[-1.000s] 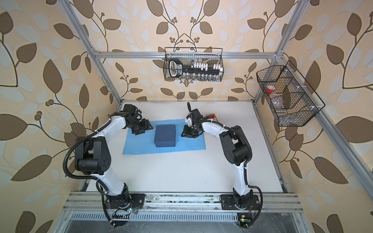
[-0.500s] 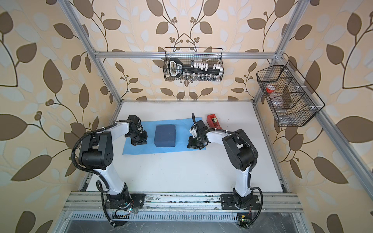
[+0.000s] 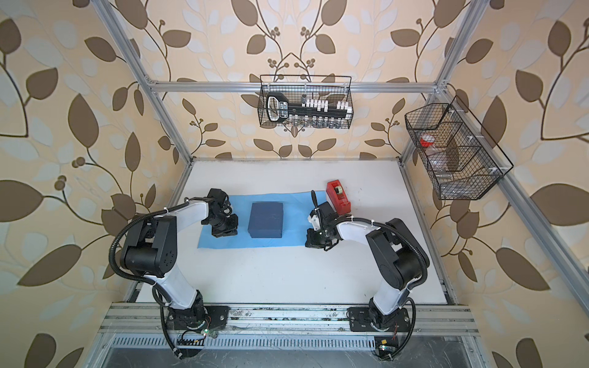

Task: Wrap a gift box in wrapping paper
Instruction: Move the wrapping paper to the center of the table, then pick up the gift box from the wrapping paper.

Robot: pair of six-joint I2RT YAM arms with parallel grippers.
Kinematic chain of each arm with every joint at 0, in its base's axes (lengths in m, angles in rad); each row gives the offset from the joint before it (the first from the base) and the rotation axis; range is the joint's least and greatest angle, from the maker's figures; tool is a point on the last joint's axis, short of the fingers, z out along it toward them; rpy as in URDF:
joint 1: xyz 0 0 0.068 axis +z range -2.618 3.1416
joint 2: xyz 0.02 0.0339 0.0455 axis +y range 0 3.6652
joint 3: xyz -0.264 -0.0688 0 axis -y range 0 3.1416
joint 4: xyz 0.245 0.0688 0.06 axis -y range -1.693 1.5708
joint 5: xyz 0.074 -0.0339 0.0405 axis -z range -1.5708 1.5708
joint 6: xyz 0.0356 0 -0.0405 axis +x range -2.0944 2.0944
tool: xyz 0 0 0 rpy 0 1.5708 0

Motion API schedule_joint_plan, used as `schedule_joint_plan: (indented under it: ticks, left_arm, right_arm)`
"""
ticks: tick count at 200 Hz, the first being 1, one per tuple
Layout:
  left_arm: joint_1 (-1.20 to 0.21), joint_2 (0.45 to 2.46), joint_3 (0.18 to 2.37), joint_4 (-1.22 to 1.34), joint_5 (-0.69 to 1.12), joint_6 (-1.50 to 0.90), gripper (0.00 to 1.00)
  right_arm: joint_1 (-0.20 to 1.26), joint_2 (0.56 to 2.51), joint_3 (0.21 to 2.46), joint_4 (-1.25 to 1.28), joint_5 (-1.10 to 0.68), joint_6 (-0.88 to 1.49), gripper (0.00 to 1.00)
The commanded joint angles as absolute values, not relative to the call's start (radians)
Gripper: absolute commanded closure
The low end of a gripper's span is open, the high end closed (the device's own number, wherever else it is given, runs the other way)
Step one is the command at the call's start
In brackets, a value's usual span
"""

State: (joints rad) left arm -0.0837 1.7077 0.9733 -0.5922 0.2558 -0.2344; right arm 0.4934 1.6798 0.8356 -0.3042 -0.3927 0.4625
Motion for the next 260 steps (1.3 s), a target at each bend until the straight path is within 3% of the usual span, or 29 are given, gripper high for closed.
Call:
schedule_joint_plan:
  ticks: [1, 36, 51, 63, 70, 81, 116, 180, 260]
  left_arm:
    - [-0.125, 1.66, 0.912, -0.642, 0.285, -0.222, 0.99]
    - [-0.143, 1.657, 0.937, -0.645, 0.242, -0.199, 0.97]
    - [-0.137, 1.641, 0.98, -0.666, 0.228, -0.185, 0.92]
    - [-0.126, 1.618, 1.032, -0.692, 0.223, -0.177, 0.81]
    - [-0.121, 1.602, 1.062, -0.707, 0.229, -0.17, 0.68]
    - [-0.118, 1.565, 1.096, -0.723, 0.247, -0.158, 0.54]
    - [-0.119, 1.497, 1.153, -0.741, 0.427, -0.175, 0.28]
    - [-0.121, 1.522, 1.03, -0.455, 0.665, -0.376, 0.14]
    - [-0.127, 1.724, 1.077, -0.432, 0.705, -0.429, 0.2]
  right_arm:
    - [0.494, 1.62, 0.779, -0.421, -0.334, 0.448, 0.89]
    - [0.468, 1.555, 0.779, -0.463, -0.34, 0.443, 0.88]
    - [0.469, 1.534, 0.819, -0.473, -0.351, 0.441, 0.85]
    - [0.478, 1.529, 0.867, -0.476, -0.366, 0.433, 0.79]
    - [0.484, 1.528, 0.9, -0.476, -0.371, 0.428, 0.75]
    - [0.49, 1.541, 0.956, -0.474, -0.379, 0.427, 0.69]
    - [0.512, 1.647, 1.13, -0.419, -0.47, 0.483, 0.51]
    - [0.569, 1.862, 1.325, -0.35, -0.546, 0.558, 0.38]
    - [0.563, 2.014, 1.384, -0.283, -0.589, 0.569, 0.42]
